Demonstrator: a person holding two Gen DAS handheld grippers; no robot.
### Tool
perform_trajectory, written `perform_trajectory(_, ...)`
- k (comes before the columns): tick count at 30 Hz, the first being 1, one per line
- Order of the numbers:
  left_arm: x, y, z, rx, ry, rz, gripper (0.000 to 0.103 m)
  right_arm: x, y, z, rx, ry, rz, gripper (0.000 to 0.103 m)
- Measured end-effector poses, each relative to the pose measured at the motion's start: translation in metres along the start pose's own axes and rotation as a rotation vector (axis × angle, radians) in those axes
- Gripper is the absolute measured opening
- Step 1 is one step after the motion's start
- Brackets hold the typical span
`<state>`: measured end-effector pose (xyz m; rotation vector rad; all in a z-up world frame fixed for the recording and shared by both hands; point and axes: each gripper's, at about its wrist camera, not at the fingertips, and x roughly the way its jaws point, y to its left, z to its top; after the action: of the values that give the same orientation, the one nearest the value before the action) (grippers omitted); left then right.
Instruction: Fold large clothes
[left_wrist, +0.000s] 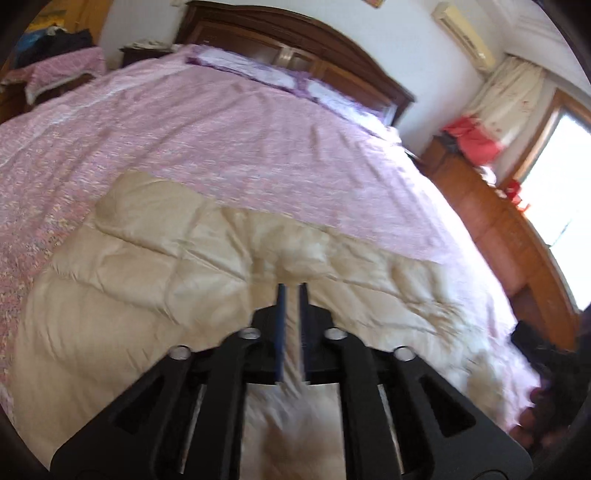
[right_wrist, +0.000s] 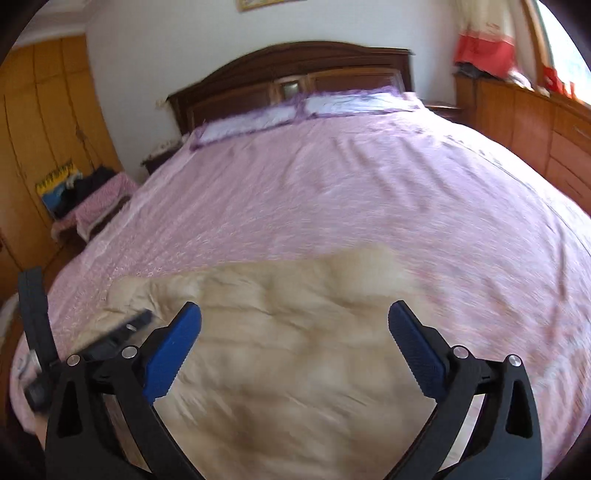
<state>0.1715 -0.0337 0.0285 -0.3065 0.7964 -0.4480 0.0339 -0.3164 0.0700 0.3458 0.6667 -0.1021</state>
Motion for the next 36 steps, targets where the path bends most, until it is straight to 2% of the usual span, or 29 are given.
perform_trajectory(3, -0.018, -0.017, -0.012, 0.056, 0.011, -0.074, 0.003, -0.018, -0.075, -0.021, 0.23, -0.006, 0.004, 0.098)
perform_trajectory(5, -0.027, -0.033, -0.023, 0.122, 0.02, -0.092, 0.003, -0.02, -0.103, -0.033, 0.325, -0.001, 0.035, 0.098)
perform_trajectory(7, -0.024, -0.045, -0.033, 0.163, 0.054, -0.087, 0.003, -0.01, -0.126, -0.047, 0.422, 0.045, 0.134, 0.098)
perform_trajectory(10, -0.005, -0.052, -0.049, 0.2, 0.122, -0.032, 0.003, 0.012, -0.137, -0.058, 0.524, 0.107, 0.301, 0.098)
perform_trajectory(11, 0.004, -0.048, -0.055, 0.182, 0.145, -0.03, 0.002, 0.024, -0.141, -0.064, 0.588, 0.15, 0.362, 0.098)
perform_trajectory(12, 0.009, -0.044, -0.059, 0.157, 0.151, -0.05, 0.002, 0.03, -0.143, -0.069, 0.619, 0.164, 0.379, 0.098)
perform_trajectory(16, 0.013, -0.04, -0.066, 0.116, 0.133, -0.081, 0.002, 0.036, -0.139, -0.068, 0.555, 0.156, 0.412, 0.098)
perform_trajectory(18, 0.007, -0.047, -0.067, 0.114, 0.116, -0.14, 0.002, 0.035, -0.137, -0.069, 0.526, 0.148, 0.462, 0.098)
perform_trajectory(20, 0.017, -0.055, -0.073, 0.17, 0.123, -0.049, 0.001, 0.035, -0.135, -0.072, 0.52, 0.141, 0.541, 0.098)
perform_trajectory(21, 0.023, -0.054, -0.076, 0.171, 0.123, -0.027, 0.001, 0.036, -0.135, -0.073, 0.512, 0.145, 0.586, 0.093)
perform_trajectory(22, 0.025, -0.052, -0.077, 0.153, 0.12, -0.026, 0.002, 0.039, -0.131, -0.073, 0.499, 0.156, 0.629, 0.091)
perform_trajectory(24, 0.022, -0.047, -0.077, 0.098, 0.092, -0.047, 0.001, 0.044, -0.126, -0.073, 0.477, 0.181, 0.635, 0.081)
perform_trajectory(26, 0.024, -0.046, -0.08, 0.091, 0.084, -0.051, 0.002, 0.048, -0.122, -0.072, 0.452, 0.191, 0.627, 0.081)
perform_trajectory(28, 0.031, -0.04, -0.083, 0.07, 0.11, -0.054, 0.003, 0.05, -0.121, -0.07, 0.472, 0.187, 0.653, 0.08)
perform_trajectory(29, 0.034, -0.038, -0.083, 0.064, 0.12, -0.056, 0.003, 0.053, -0.12, -0.068, 0.491, 0.191, 0.668, 0.072)
perform_trajectory(30, 0.036, -0.038, -0.085, 0.061, 0.125, -0.059, 0.003, 0.056, -0.118, -0.065, 0.498, 0.194, 0.662, 0.056)
perform_trajectory(32, 0.04, -0.036, -0.086, 0.046, 0.137, -0.067, 0.003, 0.058, -0.112, -0.056, 0.497, 0.181, 0.652, 0.042)
perform_trajectory(33, 0.041, -0.035, -0.086, 0.038, 0.143, -0.072, 0.003, 0.053, -0.104, -0.051, 0.469, 0.163, 0.642, 0.037)
perform_trajectory(36, 0.044, -0.034, -0.088, 0.026, 0.151, -0.082, 0.003, 0.034, -0.079, -0.036, 0.366, 0.118, 0.601, 0.032)
